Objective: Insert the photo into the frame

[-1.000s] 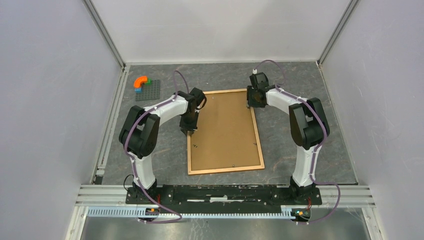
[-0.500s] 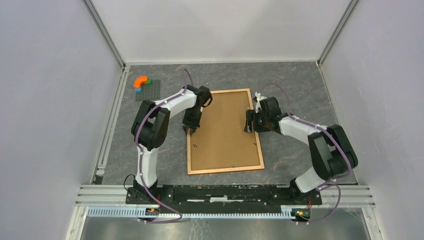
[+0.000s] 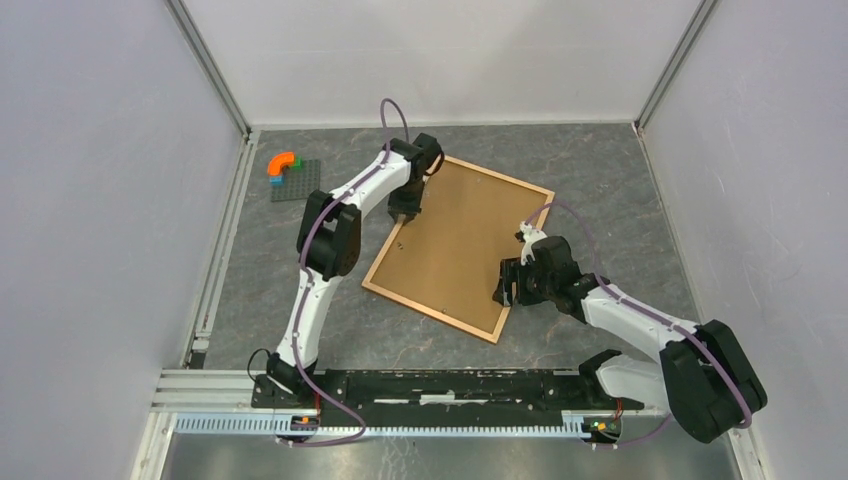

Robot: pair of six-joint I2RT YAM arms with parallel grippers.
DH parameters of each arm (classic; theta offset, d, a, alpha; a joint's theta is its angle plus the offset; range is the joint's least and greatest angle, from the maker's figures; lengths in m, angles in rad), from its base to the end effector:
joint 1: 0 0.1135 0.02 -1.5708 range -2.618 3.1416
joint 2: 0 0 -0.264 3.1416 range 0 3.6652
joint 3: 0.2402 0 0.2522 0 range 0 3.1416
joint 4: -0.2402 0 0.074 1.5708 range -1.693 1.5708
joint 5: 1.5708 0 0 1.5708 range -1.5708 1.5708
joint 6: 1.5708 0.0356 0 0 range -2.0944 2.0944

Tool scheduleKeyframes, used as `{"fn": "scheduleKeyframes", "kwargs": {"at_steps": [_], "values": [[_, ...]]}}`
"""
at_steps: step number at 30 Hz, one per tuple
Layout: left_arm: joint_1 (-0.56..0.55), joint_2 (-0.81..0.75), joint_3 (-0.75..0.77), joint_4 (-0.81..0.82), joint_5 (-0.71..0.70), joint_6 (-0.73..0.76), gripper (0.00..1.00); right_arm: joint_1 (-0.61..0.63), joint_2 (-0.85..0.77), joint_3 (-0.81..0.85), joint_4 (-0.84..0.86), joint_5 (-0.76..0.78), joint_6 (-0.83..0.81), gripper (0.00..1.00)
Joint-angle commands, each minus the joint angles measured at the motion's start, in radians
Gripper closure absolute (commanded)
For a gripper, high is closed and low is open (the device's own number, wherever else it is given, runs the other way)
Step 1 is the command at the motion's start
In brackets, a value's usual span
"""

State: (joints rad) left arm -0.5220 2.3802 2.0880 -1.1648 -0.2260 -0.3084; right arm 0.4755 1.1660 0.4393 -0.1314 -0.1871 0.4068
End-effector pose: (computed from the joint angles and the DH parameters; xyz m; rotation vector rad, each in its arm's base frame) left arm 0.4160 -0.2301 0.1745 0.2943 2.9227 0.2375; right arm 0.1839 0.1021 0.1558 -0.1735 2.5015 0.6109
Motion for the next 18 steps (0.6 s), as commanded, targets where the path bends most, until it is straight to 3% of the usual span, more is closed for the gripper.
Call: {"fn": "scheduleKeyframes", "kwargs": {"at_steps": [1, 4, 8, 13, 18], "values": [[-0.017, -0.060, 0.004, 0.114, 0.024, 0.003, 0.53, 0.016, -0.022, 0.031, -0.020, -0.020, -0.009, 0.28], [-0.017, -0.232, -0.176, 0.151, -0.014, 0.007, 0.32, 0.016, -0.058, 0.067, -0.070, 0.037, -0.054, 0.26], [-0.017, -0.513, -0.464, 0.206, 0.010, -0.087, 0.13, 0.017, -0.094, 0.120, -0.111, 0.117, -0.092, 0.25], [-0.031, -0.811, -0.786, 0.231, 0.151, -0.482, 0.13, 0.016, -0.075, 0.168, -0.117, 0.148, -0.105, 0.24], [-0.086, -0.997, -1.088, 0.444, 0.344, -0.950, 0.18, 0.017, -0.046, 0.188, -0.103, 0.142, -0.096, 0.25]]}}
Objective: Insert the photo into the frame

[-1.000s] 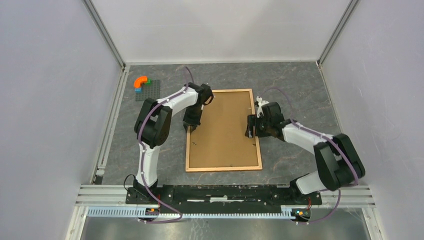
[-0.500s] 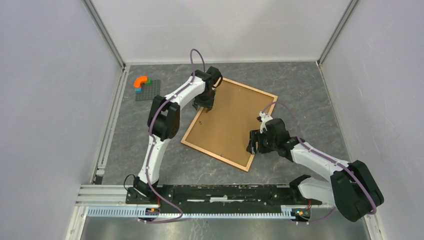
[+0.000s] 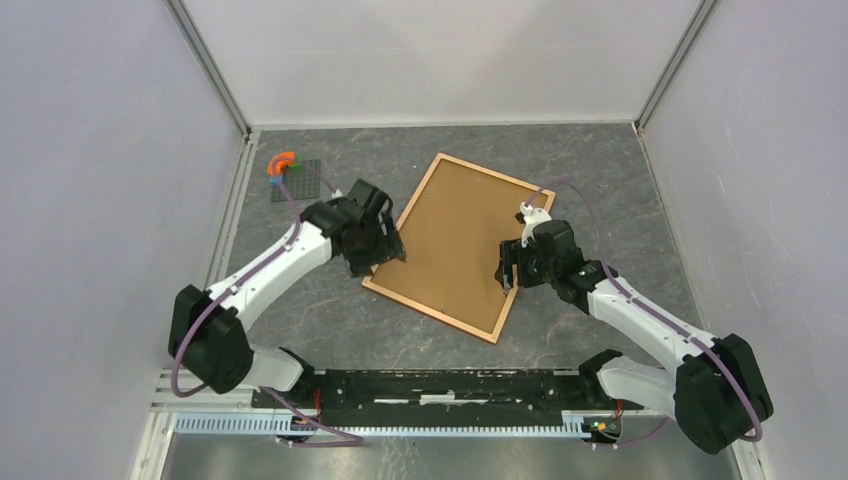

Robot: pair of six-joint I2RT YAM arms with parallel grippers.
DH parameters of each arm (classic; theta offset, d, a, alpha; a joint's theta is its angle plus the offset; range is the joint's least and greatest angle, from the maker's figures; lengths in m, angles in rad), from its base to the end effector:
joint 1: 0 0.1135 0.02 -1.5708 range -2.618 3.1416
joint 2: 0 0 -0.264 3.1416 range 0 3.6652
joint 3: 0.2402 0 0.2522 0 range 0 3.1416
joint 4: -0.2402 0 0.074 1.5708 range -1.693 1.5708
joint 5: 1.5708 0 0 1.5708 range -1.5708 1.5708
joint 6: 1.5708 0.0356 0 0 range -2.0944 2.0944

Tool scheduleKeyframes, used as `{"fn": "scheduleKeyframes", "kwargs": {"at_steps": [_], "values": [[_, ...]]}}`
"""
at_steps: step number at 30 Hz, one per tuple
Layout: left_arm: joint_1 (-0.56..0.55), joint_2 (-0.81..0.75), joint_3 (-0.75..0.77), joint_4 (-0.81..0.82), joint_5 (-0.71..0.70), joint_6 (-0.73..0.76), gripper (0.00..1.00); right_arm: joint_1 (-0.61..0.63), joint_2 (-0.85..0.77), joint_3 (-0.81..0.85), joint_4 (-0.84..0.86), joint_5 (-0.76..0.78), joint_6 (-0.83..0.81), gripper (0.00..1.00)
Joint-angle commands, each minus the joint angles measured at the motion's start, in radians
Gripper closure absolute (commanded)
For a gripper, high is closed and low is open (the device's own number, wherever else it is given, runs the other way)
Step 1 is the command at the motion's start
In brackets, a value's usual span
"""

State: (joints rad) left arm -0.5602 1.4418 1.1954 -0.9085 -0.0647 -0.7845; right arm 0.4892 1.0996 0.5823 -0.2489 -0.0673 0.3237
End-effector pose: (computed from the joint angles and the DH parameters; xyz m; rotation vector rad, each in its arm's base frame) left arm 0.2405 -0.1482 0.2736 -0.3278 2.7423 -0.2930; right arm 0.1945 0.1063 0.2038 -0.2312 2.3744 0.4750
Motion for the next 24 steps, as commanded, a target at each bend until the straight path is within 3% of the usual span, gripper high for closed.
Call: {"fn": "scheduleKeyframes", "kwargs": {"at_steps": [1, 4, 12, 24], "values": [[-0.065, -0.086, -0.242, 0.246, 0.192, -0.565, 0.20, 0.003, 0.024, 0.048, 0.011, 0.021, -0.014, 0.26], [-0.117, -0.100, -0.339, 0.372, 0.174, -0.714, 0.24, 0.003, 0.022, 0.056, -0.004, 0.032, -0.017, 0.26], [-0.180, 0.039, -0.425, 0.541, 0.195, -0.873, 0.32, 0.003, -0.018, 0.040, -0.034, 0.061, -0.018, 0.26], [-0.205, 0.105, -0.442, 0.453, 0.123, -0.848, 0.52, 0.004, 0.008, 0.046, -0.032, 0.096, -0.023, 0.26]]}}
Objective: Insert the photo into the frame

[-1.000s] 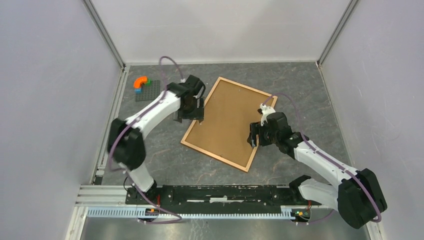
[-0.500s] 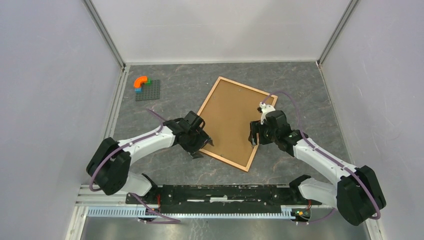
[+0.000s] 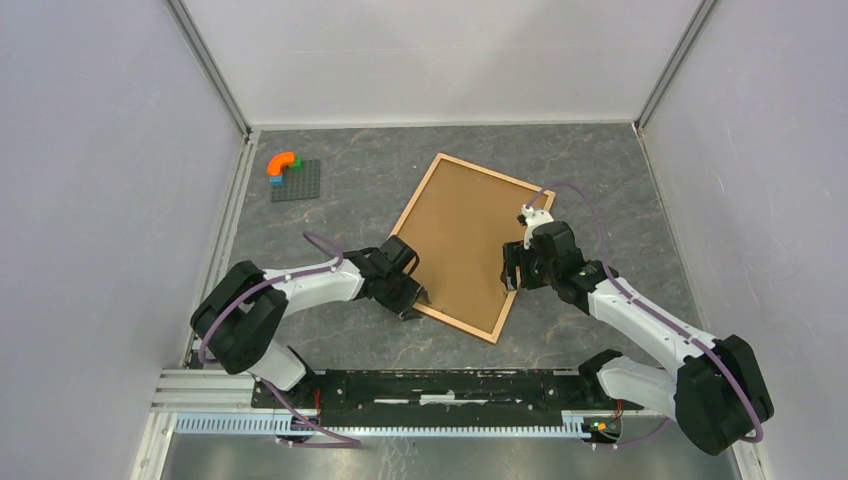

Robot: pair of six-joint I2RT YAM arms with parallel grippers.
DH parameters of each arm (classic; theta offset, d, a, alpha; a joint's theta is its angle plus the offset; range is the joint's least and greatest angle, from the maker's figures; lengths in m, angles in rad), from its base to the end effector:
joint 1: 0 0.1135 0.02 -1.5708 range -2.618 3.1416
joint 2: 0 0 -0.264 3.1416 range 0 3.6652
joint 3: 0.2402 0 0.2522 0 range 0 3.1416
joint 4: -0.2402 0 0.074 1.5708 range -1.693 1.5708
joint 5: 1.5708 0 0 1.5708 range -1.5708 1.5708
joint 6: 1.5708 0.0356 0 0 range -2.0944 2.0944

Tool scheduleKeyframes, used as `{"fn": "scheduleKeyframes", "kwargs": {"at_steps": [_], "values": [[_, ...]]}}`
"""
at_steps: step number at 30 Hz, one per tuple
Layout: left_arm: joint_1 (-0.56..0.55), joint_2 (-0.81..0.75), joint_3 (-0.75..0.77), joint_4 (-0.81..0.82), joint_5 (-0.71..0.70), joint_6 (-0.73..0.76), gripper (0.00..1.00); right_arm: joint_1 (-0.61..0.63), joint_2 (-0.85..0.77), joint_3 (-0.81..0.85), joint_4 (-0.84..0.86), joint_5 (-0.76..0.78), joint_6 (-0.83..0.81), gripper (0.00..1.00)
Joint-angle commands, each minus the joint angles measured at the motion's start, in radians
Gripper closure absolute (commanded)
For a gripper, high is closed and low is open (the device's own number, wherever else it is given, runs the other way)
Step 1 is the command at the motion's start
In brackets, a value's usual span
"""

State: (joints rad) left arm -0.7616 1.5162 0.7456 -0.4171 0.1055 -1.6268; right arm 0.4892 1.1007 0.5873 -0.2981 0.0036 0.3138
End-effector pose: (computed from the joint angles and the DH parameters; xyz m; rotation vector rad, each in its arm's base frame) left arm 0.1885 -0.1849 0.1481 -1.2453 2.7711 -0.6068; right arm 0.1931 0.1027 0.2013 -0.2098 2.4063 0.3726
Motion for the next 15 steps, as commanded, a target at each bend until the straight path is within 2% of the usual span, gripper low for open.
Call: {"fn": "scheduleKeyframes", "kwargs": {"at_steps": [1, 7, 13, 14, 15], "values": [[-0.004, 0.048, 0.026, -0.075, -0.061, 0.023, 0.55, 0.003, 0.012, 0.044, 0.018, 0.030, -0.015, 0.26], [0.003, 0.105, 0.075, -0.182, -0.123, 0.196, 0.69, 0.002, 0.047, 0.094, -0.011, 0.092, -0.031, 0.26], [0.052, 0.115, 0.138, -0.289, -0.281, 0.561, 0.85, -0.006, 0.084, 0.178, -0.053, 0.221, -0.069, 0.24], [0.063, 0.116, 0.151, -0.300, -0.299, 0.632, 0.93, -0.012, 0.091, 0.192, -0.053, 0.228, -0.075, 0.24], [0.073, 0.117, 0.170, -0.325, -0.325, 0.704, 0.95, -0.019, 0.099, 0.201, -0.051, 0.229, -0.078, 0.24]]}}
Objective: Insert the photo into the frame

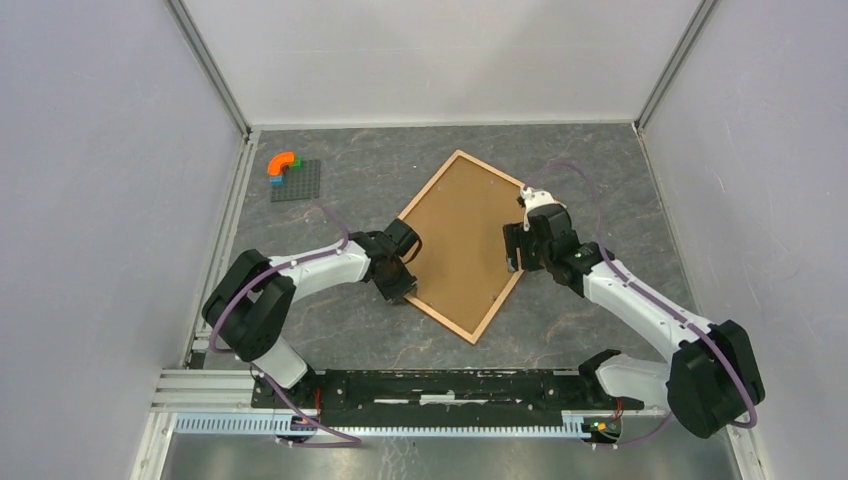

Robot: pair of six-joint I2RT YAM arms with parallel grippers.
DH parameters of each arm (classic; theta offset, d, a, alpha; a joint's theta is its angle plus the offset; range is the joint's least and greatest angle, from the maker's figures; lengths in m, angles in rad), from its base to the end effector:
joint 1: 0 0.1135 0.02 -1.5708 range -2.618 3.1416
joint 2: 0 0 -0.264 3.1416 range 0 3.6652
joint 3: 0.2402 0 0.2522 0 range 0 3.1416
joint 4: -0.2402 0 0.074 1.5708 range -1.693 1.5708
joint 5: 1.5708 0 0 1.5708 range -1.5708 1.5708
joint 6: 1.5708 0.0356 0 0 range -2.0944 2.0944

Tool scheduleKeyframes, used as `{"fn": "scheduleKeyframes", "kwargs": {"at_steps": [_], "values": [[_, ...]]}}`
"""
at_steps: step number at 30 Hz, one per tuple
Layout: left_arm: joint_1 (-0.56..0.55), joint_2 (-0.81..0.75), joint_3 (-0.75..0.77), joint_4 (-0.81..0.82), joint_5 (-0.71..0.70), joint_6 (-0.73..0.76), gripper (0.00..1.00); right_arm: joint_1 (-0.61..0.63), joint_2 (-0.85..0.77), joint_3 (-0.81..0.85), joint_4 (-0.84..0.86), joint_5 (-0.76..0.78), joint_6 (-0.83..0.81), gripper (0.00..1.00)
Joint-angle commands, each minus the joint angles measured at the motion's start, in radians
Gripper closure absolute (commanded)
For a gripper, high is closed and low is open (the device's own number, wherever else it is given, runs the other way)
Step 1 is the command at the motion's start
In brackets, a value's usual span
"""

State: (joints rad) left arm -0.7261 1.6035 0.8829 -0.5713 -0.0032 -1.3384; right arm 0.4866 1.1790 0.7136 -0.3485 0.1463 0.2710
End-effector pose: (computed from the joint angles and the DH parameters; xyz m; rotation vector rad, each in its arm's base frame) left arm 0.2113 -0.1875 0.1554 -0.8972 2.8364 -0.3560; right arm 0.2146 0.1077 0.2218 -0.1871 2.3742 0.1880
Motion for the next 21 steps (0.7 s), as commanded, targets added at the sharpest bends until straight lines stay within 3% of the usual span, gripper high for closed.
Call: {"fn": "scheduleKeyframes", "kwargs": {"at_steps": [1, 10, 15, 21], "values": [[0.044, 0.031, 0.046, -0.177, -0.235, 0.499, 0.95, -0.026, 0.034, 0.088, 0.000, 0.085, -0.035, 0.24], [0.077, 0.093, 0.163, -0.279, -0.352, 0.964, 0.98, -0.167, 0.219, 0.228, -0.026, -0.024, -0.034, 0.24], [0.084, 0.123, 0.203, -0.275, -0.327, 1.056, 0.98, -0.205, 0.348, 0.335, -0.063, -0.091, 0.013, 0.26], [0.086, 0.121, 0.221, -0.245, -0.409, 1.120, 0.98, -0.205, 0.498, 0.457, -0.101, -0.043, 0.106, 0.28]]}}
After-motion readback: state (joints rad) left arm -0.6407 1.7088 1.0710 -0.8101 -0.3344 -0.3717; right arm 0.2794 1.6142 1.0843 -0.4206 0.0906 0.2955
